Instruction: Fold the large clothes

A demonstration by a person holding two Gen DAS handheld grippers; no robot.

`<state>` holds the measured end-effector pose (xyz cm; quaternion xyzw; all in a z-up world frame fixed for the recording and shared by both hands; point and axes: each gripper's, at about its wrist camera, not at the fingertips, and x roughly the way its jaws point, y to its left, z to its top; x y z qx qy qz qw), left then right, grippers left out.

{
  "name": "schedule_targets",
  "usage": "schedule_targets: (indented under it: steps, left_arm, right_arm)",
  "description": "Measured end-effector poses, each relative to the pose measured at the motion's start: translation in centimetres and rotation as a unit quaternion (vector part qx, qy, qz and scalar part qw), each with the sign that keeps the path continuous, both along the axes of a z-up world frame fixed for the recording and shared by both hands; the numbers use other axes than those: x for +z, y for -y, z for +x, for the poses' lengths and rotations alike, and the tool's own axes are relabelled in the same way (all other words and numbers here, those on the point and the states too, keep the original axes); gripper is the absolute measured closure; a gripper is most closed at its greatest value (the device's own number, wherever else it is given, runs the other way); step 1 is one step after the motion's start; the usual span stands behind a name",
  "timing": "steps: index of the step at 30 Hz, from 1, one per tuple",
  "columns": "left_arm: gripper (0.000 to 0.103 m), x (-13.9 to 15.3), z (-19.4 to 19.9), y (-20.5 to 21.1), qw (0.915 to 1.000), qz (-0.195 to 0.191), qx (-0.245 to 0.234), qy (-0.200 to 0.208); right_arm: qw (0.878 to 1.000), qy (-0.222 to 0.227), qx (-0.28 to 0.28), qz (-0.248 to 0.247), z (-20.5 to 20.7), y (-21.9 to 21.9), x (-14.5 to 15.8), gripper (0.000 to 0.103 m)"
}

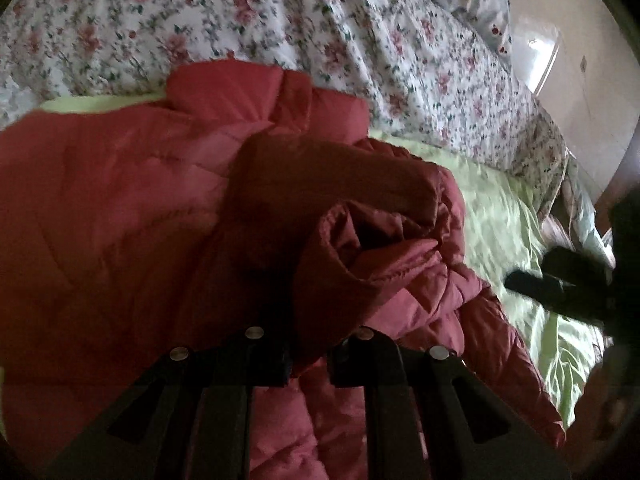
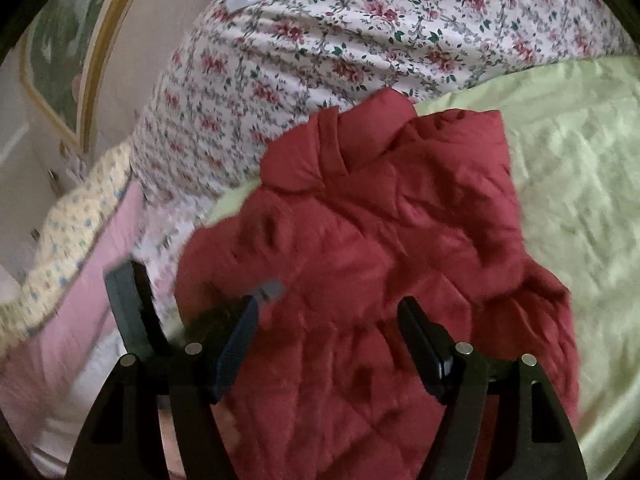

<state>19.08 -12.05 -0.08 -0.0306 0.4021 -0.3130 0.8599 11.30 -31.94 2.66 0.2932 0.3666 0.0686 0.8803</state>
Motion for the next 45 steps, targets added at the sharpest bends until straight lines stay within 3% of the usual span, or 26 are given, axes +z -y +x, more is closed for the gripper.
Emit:
schedule_targets:
  steps: [6,8,10,11,12,13,19,22,24,25,28,31,35,39,45]
  left_arm:
    - [0.093,0.1,-0.1,0.8,1.0000,0.001,-0.006,-0.002]
    - [0.093,0.0,0.0,1.0,1.0000,0.007,-0.002,-0.004]
    - [0.092,-0.3,0.2,1.1,0.9999,0.006,-0.003,-0.013]
    - [0.090,-0.4,0.2,1.2,0.9998,0.007,-0.005,-0.016]
    - [0.090,-0.5,0.1,1.2,0.9998,0.010,-0.006,-0.017]
    - [0.090,-0.5,0.0,1.4,0.9998,0.014,-0.008,-0.015]
    - [0.090,-0.4,-0.2,1.6,0.9996,0.012,-0.011,-0.021]
    - [0.090,-0.3,-0.6,2.0,0.9995,0.017,-0.020,-0.020]
    - [0.088,-0.2,-0.8,2.0,0.9994,0.021,-0.021,-0.019]
    - [0.086,-0.2,-0.8,1.9,0.9993,0.022,-0.023,-0.021]
    - [0.073,0.2,-1.0,0.8,0.9983,0.010,-0.042,-0.038]
    - [0.063,1.1,-1.8,-0.3,0.9981,0.006,-0.055,-0.028]
    - [0.061,2.9,-1.9,-2.2,0.9989,0.010,-0.046,-0.001]
    - [0.061,4.0,0.1,-4.7,0.9999,0.005,-0.010,0.004]
    - [0.061,3.1,4.3,-7.0,0.9983,0.022,0.054,-0.007]
  right_arm:
    - [0.999,-0.021,-0.007,0.045,4.4,0.6,-2.1,0.036]
    - [0.997,-0.028,-0.005,0.066,5.4,0.7,-3.0,0.050]
    - [0.996,-0.028,-0.003,0.082,5.9,0.6,-3.5,0.058]
    - [0.996,-0.028,-0.003,0.082,6.0,0.5,-3.6,0.075]
    - [0.996,-0.030,-0.005,0.081,6.1,0.4,-3.8,0.084]
    - [0.996,-0.034,-0.011,0.082,6.1,0.5,-3.8,0.086]
    - [0.993,-0.021,-0.018,0.113,5.6,1.1,-4.1,0.069]
    - [0.992,-0.021,-0.017,0.119,6.0,1.2,-4.7,0.067]
    - [0.993,-0.025,-0.013,0.113,6.3,0.8,-5.1,0.074]
    - [0.994,-0.026,-0.012,0.106,6.3,0.7,-5.2,0.085]
    - [0.995,-0.026,-0.012,0.099,5.9,1.0,-5.1,0.091]
    - [0.996,-0.018,-0.019,0.081,5.4,2.1,-4.3,0.092]
    - [0.999,-0.007,-0.045,0.025,4.5,4.0,-2.2,0.093]
    - [0.997,-0.004,-0.069,-0.043,3.8,6.0,-0.6,0.094]
    - [0.993,-0.012,-0.071,-0.089,4.4,6.3,-1.2,0.094]
